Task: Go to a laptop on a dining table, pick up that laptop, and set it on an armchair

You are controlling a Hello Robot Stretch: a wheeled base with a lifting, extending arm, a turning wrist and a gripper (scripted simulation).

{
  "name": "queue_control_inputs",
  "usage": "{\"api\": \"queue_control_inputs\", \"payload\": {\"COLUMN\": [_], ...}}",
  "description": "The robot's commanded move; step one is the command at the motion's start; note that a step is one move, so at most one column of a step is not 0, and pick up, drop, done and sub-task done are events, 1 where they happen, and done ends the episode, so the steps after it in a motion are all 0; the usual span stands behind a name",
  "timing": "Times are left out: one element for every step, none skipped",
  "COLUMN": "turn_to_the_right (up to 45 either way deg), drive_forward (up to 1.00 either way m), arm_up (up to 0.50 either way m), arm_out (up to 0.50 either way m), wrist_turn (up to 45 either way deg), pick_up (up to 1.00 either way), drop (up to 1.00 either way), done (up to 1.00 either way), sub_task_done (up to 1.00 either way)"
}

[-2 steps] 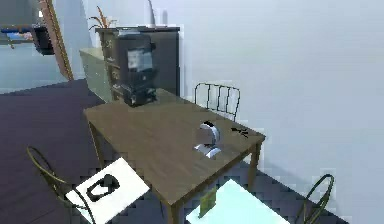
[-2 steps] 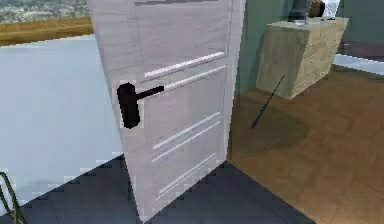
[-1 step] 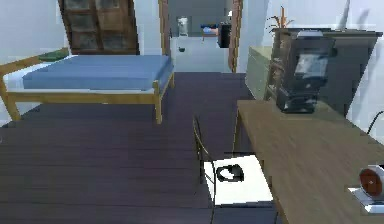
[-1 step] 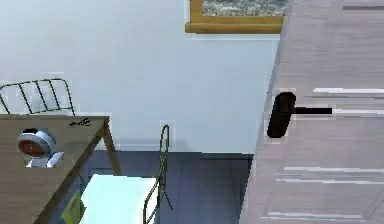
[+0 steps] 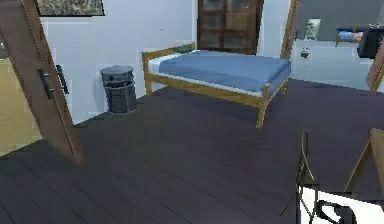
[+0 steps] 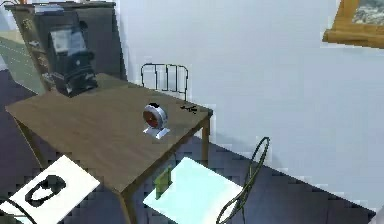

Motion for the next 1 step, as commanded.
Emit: {"api": "queue_control_inputs", "payload": {"turn_to_the_right": [0.0], "drive_forward": [0.70], "arm_up": [0.00], "arm_out": [0.00], "wrist_turn": [0.0], "pick_up": [0.00], "drop": [0.00], "done": [0.00], "sub_task_done": [0.00]}}
